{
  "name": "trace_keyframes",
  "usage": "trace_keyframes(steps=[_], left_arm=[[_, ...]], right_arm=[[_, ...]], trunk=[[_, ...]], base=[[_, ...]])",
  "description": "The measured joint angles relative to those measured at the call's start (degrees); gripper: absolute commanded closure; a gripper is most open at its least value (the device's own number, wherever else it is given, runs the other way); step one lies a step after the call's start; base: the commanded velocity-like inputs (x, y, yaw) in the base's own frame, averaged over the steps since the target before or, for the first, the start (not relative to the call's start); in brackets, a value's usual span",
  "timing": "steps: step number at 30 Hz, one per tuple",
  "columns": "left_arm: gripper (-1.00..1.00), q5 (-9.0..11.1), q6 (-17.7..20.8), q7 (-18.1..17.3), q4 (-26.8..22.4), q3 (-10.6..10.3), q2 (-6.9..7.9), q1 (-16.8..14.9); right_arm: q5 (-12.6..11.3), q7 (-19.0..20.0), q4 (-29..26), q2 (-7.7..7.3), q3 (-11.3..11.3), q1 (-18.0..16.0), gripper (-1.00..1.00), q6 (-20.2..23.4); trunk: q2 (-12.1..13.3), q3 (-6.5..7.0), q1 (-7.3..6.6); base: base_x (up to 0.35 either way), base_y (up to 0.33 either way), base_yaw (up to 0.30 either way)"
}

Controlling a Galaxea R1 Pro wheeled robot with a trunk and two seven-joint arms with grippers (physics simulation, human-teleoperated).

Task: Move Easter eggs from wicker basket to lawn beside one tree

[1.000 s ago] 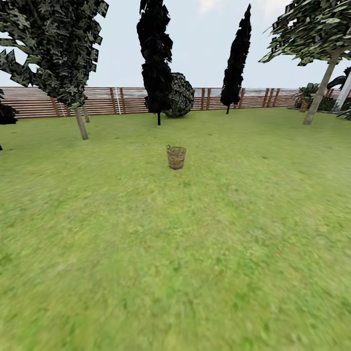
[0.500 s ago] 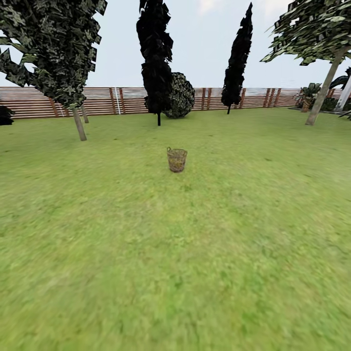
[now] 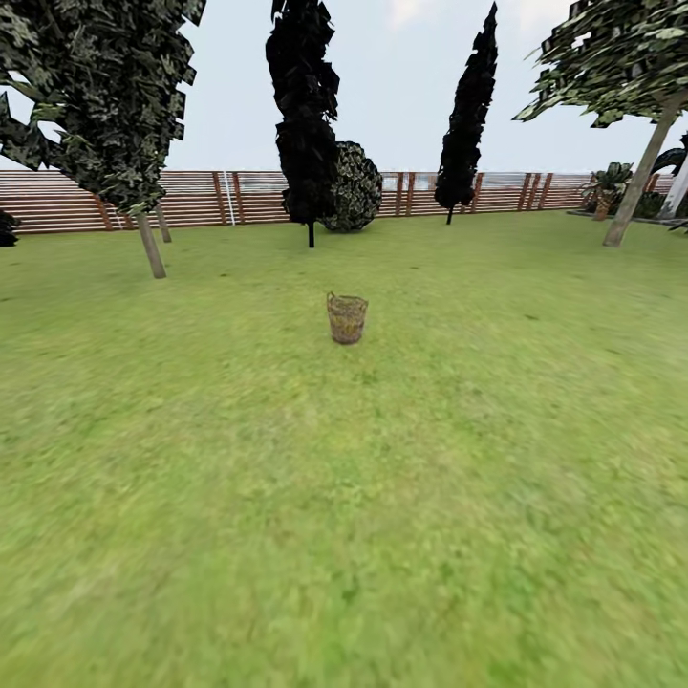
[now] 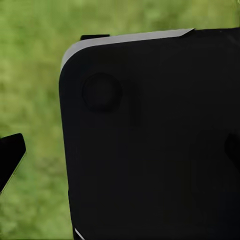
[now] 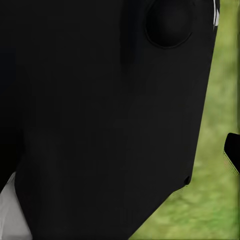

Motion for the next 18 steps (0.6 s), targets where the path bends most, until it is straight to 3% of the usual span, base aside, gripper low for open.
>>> trace_keyframes(steps=[18], left_arm=[[-1.00,0.02,0.00,0.00,0.01,0.00,0.00,0.00]], right_arm=[[0.00,-0.08,0.00,-0.10,-0.10,0.00,-1.00,0.00]], trunk=[[0.00,0.00,0.00]], base=[[0.334,0.000,0.000]])
